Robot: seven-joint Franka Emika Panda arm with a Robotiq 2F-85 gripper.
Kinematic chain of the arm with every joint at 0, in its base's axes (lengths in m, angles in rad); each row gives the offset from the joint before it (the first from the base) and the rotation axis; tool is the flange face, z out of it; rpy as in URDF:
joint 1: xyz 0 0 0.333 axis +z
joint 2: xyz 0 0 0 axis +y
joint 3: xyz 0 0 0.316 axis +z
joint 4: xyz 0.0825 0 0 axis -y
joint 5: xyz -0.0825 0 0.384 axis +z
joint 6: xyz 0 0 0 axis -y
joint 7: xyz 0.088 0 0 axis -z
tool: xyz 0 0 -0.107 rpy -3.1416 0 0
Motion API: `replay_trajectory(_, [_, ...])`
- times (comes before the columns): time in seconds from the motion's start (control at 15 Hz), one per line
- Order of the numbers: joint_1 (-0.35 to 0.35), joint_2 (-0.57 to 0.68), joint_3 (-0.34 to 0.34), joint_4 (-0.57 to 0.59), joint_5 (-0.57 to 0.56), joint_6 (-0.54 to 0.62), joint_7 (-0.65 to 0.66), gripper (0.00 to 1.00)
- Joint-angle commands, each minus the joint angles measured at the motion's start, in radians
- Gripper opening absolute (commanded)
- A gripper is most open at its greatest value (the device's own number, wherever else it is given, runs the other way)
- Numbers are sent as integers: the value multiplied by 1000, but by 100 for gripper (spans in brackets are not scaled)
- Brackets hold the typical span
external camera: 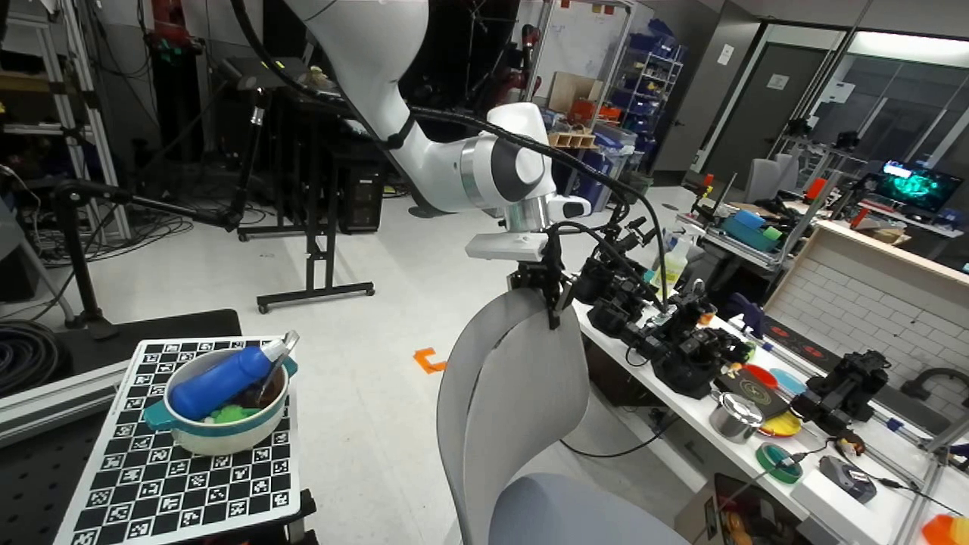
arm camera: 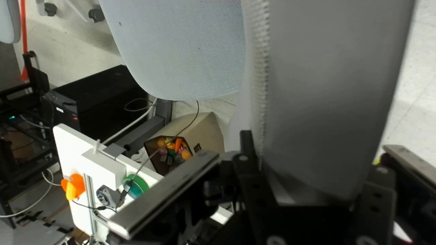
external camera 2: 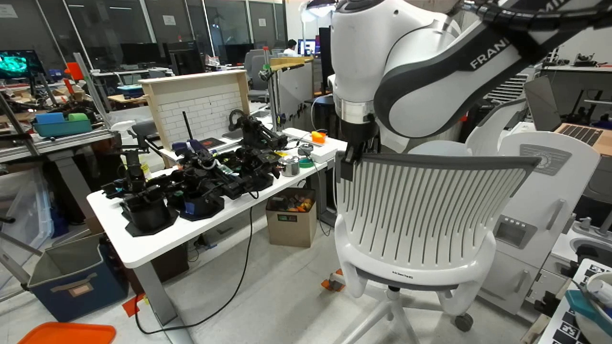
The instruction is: Rotate the grey chair.
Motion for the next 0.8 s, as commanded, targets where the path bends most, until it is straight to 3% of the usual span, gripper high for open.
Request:
replay_trajectory(0.0, [37, 65, 16, 49, 3, 37, -21, 4])
replay_trajectory(0.33, [74, 43, 37, 37, 12, 36, -28, 4])
replay_trajectory(0.73, [85, -105, 81, -145, 28, 49, -54, 4])
